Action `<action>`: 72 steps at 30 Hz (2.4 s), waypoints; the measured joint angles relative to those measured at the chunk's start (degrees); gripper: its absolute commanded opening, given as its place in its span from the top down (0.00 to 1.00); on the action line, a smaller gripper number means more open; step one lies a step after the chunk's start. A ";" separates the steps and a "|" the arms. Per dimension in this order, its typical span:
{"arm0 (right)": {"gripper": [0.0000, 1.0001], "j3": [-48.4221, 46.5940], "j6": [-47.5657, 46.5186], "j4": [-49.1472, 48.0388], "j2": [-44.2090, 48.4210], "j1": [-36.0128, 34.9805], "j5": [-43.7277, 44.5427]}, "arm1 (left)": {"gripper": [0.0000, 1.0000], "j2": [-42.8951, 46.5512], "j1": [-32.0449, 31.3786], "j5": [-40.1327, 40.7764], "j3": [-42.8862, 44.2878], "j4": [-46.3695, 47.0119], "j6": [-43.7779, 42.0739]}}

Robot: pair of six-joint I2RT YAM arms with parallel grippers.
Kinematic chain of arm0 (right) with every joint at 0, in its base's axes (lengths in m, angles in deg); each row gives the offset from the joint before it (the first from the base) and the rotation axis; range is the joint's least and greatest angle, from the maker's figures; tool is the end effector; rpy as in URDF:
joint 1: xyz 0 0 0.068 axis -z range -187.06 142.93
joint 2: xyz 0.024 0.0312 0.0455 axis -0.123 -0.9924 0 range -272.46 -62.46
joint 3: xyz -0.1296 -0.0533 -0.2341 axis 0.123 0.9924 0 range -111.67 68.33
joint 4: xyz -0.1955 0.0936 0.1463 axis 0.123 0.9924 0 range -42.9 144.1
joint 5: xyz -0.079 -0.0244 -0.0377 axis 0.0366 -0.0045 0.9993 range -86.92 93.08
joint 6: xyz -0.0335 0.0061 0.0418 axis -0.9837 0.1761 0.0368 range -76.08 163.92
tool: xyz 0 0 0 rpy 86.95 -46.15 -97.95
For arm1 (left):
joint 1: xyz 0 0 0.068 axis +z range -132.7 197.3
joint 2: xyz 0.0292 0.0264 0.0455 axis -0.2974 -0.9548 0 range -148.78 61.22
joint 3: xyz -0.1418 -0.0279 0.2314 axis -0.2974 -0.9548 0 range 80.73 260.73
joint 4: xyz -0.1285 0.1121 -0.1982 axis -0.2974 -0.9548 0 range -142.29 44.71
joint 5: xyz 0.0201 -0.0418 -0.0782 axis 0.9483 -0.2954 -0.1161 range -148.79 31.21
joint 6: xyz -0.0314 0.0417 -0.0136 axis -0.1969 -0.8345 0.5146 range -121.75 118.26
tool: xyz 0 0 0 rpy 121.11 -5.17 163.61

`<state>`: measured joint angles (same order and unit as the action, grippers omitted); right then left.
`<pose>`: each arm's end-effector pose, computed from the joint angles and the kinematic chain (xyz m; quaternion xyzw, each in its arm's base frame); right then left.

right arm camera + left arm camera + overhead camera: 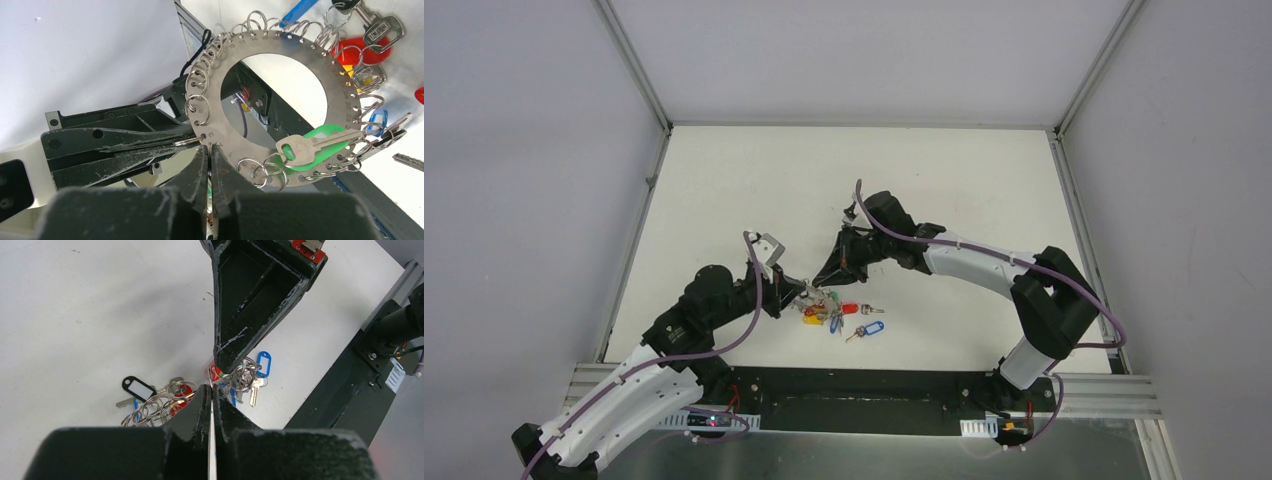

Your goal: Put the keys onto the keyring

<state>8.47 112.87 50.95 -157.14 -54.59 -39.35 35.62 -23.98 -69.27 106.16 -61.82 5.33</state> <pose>0.2221 0.2781 0.2233 -0.0022 -0.8547 -0.5150 0.0648 0.0946 -0.0917 0.2554 0.2870 0.7477 -0.3103 0.5122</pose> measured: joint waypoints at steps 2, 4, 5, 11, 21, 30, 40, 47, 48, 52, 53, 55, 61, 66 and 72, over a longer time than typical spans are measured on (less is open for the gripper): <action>1.00 -1.57 -2.01 2.45 0.00 0.00 0.22 | 1.00 0.28 0.00 0.02 0.00 -0.04 0.00; 1.00 -2.69 -3.74 4.28 0.00 0.00 0.48 | 1.00 0.46 0.00 0.02 0.00 -0.04 0.00; 1.00 -3.26 -4.79 5.38 0.00 0.00 0.68 | 1.00 0.50 0.00 0.02 0.00 -0.07 0.00; 1.00 -6.29 -10.54 11.13 0.00 0.00 1.73 | 1.00 0.50 -0.02 0.00 0.00 -0.11 0.02; 1.00 -10.03 -17.53 17.07 0.00 -0.04 1.20 | 0.53 0.50 -0.02 -0.11 0.00 -0.15 0.17; 1.00 -11.93 -24.83 18.34 -0.02 -0.02 -3.61 | 0.38 4.17 -0.02 -0.87 0.66 -1.53 -3.08; 1.00 -23.89 -42.38 31.91 -3.28 -0.02 -5.92 | 0.40 5.66 -0.02 -3.15 6.64 -3.72 -15.82; 1.00 -31.95 -53.70 42.62 -4.52 0.13 -2.45 | 0.44 4.20 -0.02 -3.76 9.70 -5.01 -23.39; 1.00 -32.48 -54.86 43.41 -4.52 0.17 -1.97 | 0.46 3.76 -0.02 -3.80 9.92 -5.03 -24.11; 1.00 -32.92 -58.34 45.57 -4.52 0.31 -0.76 | 0.48 0.90 -0.02 -5.11 10.93 -4.96 -26.25; 1.00 -32.92 -58.97 45.97 -4.52 0.31 -0.42 | 0.49 0.04 -0.02 -5.60 11.08 -4.94 -26.56; 1.00 -32.92 -60.15 46.18 -4.50 0.39 -0.11 | 0.49 -1.38 -0.02 -6.51 11.30 -4.94 -27.12; 1.00 -30.99 -61.92 43.52 -2.08 0.50 1.27 | 0.55 -5.68 -0.02 -9.09 11.45 -3.28 -27.58; 1.00 -29.07 -62.62 40.74 2.49 0.55 3.89 | 0.63 -8.26 -0.02 -11.32 11.47 -0.81 -27.56; 1.00 -30.08 -62.64 41.46 3.72 0.70 6.47 | 0.66 -10.64 -0.02 -15.72 11.50 1.64 -26.84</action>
<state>-21.60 50.22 92.42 -153.42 -53.89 -32.88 24.97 -24.00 -84.99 117.66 -60.19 -21.51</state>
